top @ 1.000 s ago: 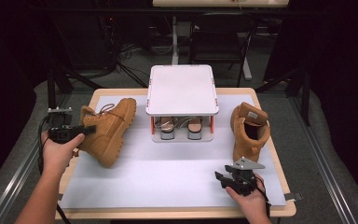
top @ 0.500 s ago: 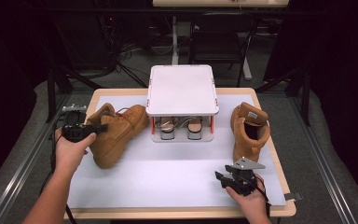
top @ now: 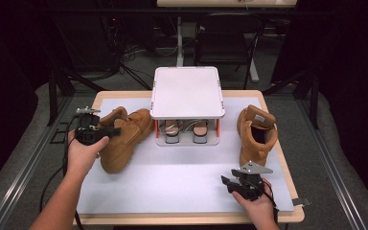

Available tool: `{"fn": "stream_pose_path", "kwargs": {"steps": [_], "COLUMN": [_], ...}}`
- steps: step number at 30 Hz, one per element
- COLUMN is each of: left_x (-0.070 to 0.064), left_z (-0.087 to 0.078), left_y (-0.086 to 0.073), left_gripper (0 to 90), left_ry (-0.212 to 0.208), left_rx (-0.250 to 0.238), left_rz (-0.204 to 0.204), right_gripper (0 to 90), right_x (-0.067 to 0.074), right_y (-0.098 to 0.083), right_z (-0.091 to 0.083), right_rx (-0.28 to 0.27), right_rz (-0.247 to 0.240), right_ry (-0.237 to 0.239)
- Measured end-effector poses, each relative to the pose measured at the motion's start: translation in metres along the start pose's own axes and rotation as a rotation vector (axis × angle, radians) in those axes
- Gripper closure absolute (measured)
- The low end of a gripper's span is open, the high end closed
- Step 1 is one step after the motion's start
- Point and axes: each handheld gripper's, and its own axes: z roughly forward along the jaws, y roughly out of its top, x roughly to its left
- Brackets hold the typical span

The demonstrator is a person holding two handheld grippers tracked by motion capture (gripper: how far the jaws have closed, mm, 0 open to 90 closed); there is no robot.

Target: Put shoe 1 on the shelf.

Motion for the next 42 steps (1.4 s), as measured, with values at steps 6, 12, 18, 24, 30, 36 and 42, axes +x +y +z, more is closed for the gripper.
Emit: {"fn": "stream_pose_path", "kwargs": {"steps": [6,12,18,24,30,36,42], "left_x": [-0.007,-0.015,-0.018,-0.024,-0.029,-0.031,-0.032], "left_z": [0.007,0.013,0.016,0.022,0.025,0.027,0.027], "left_y": [-0.001,-0.001,-0.002,-0.005,-0.005,-0.006,-0.005], "left_gripper": [78.2,78.0,77.7,77.2,76.7,75.6,73.6], "left_ry": [-0.013,-0.025,-0.035,-0.046,-0.044,-0.049,-0.05], "left_rx": [0.01,0.012,0.026,0.046,0.063,0.079,0.103], "left_rz": [0.011,0.016,0.019,0.026,0.04,0.047,0.05], "right_gripper": [49.2,49.2,49.2,49.2,49.2,49.2,49.2], "right_x": [0.0,0.0,-0.001,0.0,0.0,-0.001,0.0], "right_y": [0.0,0.0,0.0,0.0,0.0,0.0,0.0], "right_z": [-0.001,-0.001,-0.001,-0.001,-0.001,-0.001,-0.002], "right_rx": [0.004,0.004,-0.002,-0.004,-0.004,-0.009,-0.01], "right_rz": [-0.001,-0.005,-0.006,-0.007,-0.006,0.0,0.0], "right_ry": [-0.001,0.0,0.0,0.0,0.001,0.005,0.004]}}
